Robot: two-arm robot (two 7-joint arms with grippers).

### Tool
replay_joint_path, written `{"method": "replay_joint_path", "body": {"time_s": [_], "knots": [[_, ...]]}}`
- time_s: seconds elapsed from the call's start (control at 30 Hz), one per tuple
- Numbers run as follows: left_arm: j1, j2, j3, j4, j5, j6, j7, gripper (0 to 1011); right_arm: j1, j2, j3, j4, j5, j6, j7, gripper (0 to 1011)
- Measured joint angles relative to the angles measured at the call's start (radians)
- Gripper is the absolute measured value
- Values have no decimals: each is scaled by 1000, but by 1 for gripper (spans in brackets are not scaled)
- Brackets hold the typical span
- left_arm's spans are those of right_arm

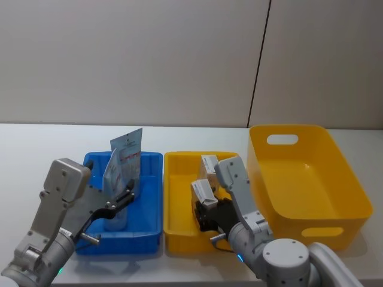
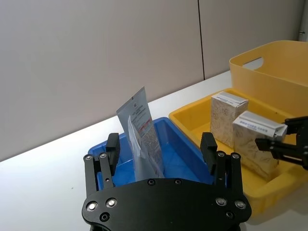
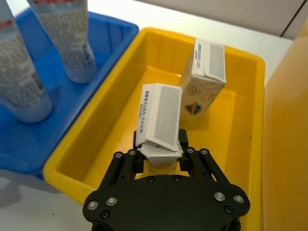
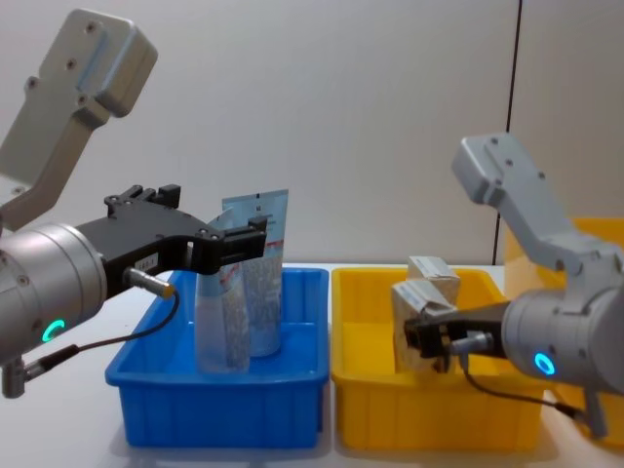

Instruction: Bimanual collaborative sorting of washing and personal care products

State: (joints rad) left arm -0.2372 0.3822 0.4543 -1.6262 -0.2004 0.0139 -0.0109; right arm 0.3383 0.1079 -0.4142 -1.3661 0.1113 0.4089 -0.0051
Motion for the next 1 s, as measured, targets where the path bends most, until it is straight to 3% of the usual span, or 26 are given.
{"method": "replay_joint_path", "body": {"time_s": [0.53,1.0], "knots": [[0,0,0,0,0,0,0,1001,-24,28,61,-177,57,-52,77,347],[0,0,0,0,0,0,0,1001,1,35,154,-242,65,-91,51,250]]}}
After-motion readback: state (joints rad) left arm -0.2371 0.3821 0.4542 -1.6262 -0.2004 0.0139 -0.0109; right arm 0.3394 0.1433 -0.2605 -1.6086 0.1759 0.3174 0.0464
